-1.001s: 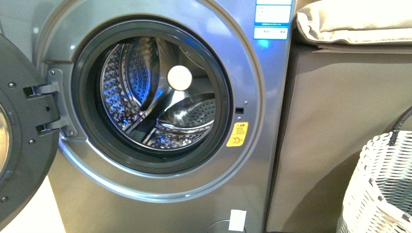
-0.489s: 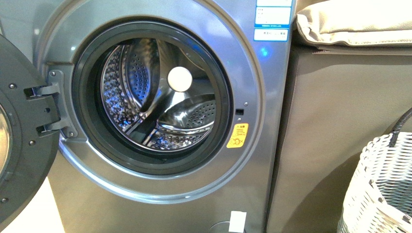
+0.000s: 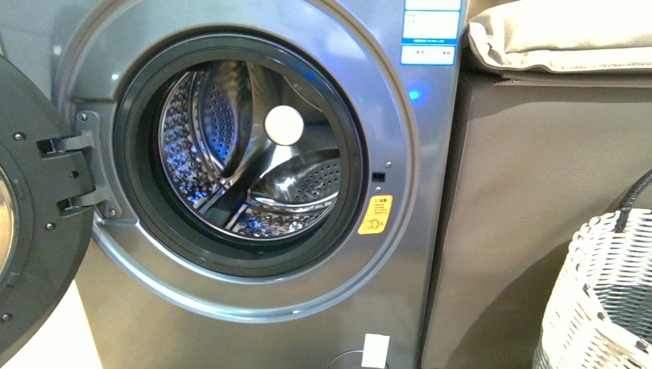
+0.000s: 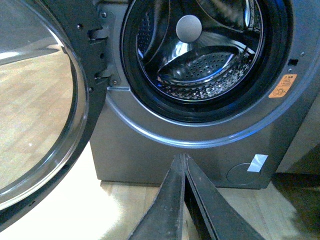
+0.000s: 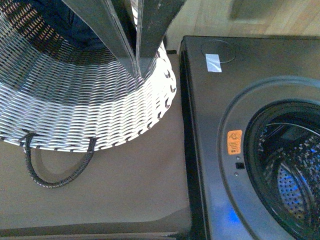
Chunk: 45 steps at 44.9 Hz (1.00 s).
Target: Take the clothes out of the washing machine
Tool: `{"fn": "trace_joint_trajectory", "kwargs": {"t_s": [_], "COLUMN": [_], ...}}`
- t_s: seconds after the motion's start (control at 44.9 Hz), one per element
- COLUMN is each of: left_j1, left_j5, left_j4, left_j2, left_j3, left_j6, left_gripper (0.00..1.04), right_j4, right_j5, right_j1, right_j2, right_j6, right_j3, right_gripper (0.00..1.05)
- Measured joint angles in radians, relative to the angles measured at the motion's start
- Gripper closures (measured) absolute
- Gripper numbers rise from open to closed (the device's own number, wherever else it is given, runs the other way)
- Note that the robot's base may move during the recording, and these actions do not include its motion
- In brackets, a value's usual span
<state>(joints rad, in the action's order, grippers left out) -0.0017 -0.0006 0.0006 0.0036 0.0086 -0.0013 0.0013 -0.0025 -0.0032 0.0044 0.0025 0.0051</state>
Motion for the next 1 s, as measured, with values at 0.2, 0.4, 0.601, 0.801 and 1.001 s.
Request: {"fn": "trace_joint_trajectory", "kwargs": {"t_s": [0.2,0.4,0.601,0.801,1.001], "left_j1": [0.0,0.0,0.0,0.0,0.0], "left_j5": [0.0,0.0,0.0,0.0,0.0], "left_j4": [0.0,0.0,0.0,0.0,0.0], "left_j2": [0.0,0.0,0.0,0.0,0.0], "left_j3": [0.0,0.0,0.0,0.0,0.0], "left_j6": [0.0,0.0,0.0,0.0,0.0], "left_gripper": [1.01,0.8,0.32,0.07,0.06], "right_j4": [0.0,0.0,0.0,0.0,0.0], "right_j5": [0.0,0.001,0.0,0.0,0.0], "right_j1": [0.0,0.0,0.0,0.0,0.0], "right_j2": [0.0,0.0,0.0,0.0,0.0], "right_j6": [0.0,-0.001,-0.001,-0.001,-0.001], "right_j3": [0.0,0.0,0.0,0.0,0.0], "right_gripper": [1.02,0.88,0.41,0.06,0.07]}}
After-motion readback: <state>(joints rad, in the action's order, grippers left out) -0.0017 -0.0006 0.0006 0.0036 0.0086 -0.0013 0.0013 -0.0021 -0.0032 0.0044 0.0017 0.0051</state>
